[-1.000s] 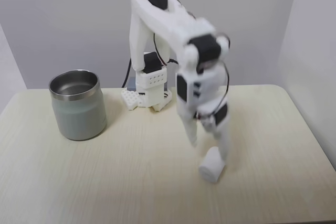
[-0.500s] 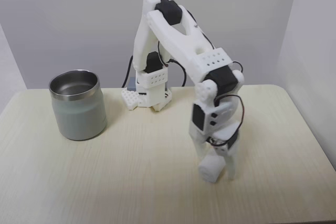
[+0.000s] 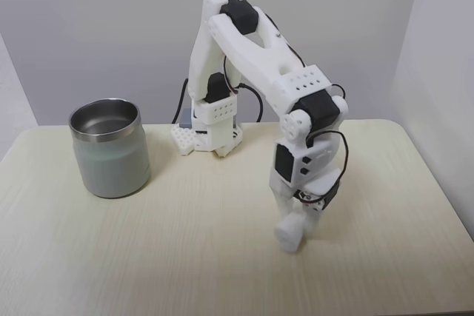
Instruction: Grasp a dressing and put it in the cup.
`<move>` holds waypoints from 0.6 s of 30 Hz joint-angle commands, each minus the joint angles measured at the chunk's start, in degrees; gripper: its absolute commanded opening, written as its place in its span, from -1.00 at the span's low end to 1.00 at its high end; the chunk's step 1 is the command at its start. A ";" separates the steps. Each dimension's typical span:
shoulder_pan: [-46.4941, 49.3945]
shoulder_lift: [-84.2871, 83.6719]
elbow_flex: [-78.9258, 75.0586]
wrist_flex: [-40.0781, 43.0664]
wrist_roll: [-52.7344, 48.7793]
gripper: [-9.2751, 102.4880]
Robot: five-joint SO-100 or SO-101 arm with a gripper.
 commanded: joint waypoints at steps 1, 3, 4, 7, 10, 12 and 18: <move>1.23 -8.00 0.97 3.16 0.88 -0.84; 1.67 -13.54 1.58 6.50 0.97 -0.84; 1.85 -16.44 2.02 8.35 1.14 -0.84; 3.16 -23.99 4.92 14.24 1.41 -0.84; 5.36 -29.00 10.46 20.65 1.49 -0.84; 7.38 -30.94 15.03 24.61 1.85 -0.84; 14.59 -32.17 27.51 33.84 2.02 -0.84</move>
